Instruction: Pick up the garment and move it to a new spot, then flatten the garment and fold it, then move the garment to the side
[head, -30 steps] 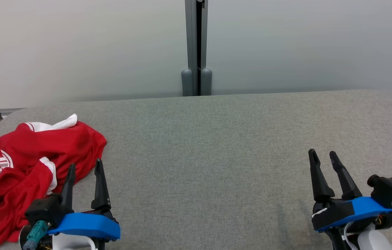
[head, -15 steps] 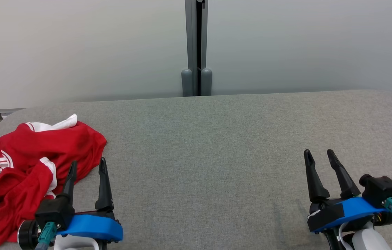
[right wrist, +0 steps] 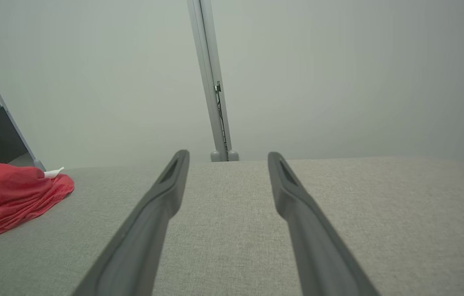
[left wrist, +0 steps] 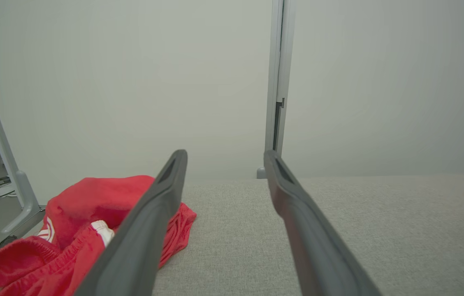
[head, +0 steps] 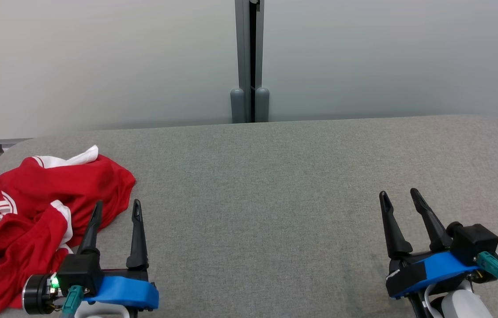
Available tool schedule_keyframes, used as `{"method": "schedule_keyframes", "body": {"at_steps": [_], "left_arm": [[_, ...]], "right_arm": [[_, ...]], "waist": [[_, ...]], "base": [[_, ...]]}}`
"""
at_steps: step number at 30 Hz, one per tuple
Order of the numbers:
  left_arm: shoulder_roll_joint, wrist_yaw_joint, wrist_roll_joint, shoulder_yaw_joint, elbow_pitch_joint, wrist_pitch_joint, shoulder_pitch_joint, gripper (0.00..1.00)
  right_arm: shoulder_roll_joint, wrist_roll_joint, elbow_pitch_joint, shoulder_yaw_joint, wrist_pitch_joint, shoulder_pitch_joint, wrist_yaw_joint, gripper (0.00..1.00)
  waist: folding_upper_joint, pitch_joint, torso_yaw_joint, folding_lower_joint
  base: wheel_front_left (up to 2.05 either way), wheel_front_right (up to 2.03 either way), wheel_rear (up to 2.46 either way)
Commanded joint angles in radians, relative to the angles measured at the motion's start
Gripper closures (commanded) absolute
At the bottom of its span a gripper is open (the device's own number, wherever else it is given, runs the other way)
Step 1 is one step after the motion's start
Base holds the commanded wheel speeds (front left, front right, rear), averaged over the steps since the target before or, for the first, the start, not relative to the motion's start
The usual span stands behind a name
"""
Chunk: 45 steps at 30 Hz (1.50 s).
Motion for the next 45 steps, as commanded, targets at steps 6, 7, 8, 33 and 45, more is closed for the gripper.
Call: {"method": "schedule_keyframes", "body": {"at_steps": [6,7,8,33,45], "left_arm": [[-0.001,-0.006,0.059,-0.005,0.000,-0.019,0.008,0.00],[-0.002,-0.007,0.066,-0.005,0.001,-0.021,0.008,0.00],[-0.002,-0.007,0.072,-0.005,0.002,-0.022,0.008,0.00],[-0.014,-0.021,0.085,0.011,0.015,-0.026,0.005,0.00],[-0.021,-0.041,0.059,0.029,0.049,-0.025,-0.010,0.00]], "right_arm": [[-0.006,-0.055,0.006,0.008,-0.019,-0.016,0.000,0.00],[-0.006,-0.061,0.006,0.009,-0.022,-0.016,0.000,0.00],[-0.006,-0.067,0.007,0.010,-0.022,-0.016,0.000,0.00],[-0.007,-0.059,0.020,0.022,-0.026,-0.014,0.000,0.00],[-0.009,-0.032,0.019,0.059,-0.025,-0.002,0.000,0.00]], "waist": [[0.0000,-0.002,-0.001,0.0000],[0.0000,-0.002,-0.001,0.0000],[0.0000,-0.002,-0.001,0.0000],[0.0000,-0.005,0.001,0.0000],[0.0000,-0.006,0.068,0.0000]], "base": [[0.00,0.00,0.00],[0.00,0.00,0.00],[0.00,0.00,0.00],[0.00,0.00,0.00],[0.00,0.00,0.00]]}}
